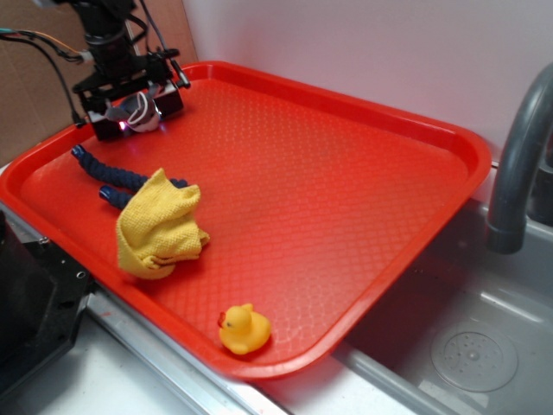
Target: Grab the gray animal.
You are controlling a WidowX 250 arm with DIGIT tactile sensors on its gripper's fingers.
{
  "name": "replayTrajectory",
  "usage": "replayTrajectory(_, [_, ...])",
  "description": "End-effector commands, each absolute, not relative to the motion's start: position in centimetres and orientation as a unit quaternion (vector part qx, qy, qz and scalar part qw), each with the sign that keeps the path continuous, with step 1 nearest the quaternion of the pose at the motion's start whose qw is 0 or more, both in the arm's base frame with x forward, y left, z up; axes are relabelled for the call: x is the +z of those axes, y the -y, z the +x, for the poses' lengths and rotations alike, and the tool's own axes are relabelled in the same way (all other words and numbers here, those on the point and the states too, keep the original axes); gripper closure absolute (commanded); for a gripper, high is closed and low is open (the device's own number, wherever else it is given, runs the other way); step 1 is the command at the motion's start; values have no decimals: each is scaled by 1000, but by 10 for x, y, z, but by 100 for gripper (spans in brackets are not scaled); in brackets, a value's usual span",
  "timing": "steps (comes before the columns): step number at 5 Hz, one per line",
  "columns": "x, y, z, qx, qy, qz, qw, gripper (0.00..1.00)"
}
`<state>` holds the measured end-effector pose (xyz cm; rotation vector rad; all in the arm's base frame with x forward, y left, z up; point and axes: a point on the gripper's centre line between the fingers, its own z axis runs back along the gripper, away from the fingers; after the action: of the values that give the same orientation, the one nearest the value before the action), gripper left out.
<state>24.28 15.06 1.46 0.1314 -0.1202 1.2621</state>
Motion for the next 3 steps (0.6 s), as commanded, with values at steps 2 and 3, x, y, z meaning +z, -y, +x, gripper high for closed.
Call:
replayTrajectory(2, [125,-94,232,461,106,134,871,100])
replayTrajectory(3, [178,-64,225,367,132,5,921,100])
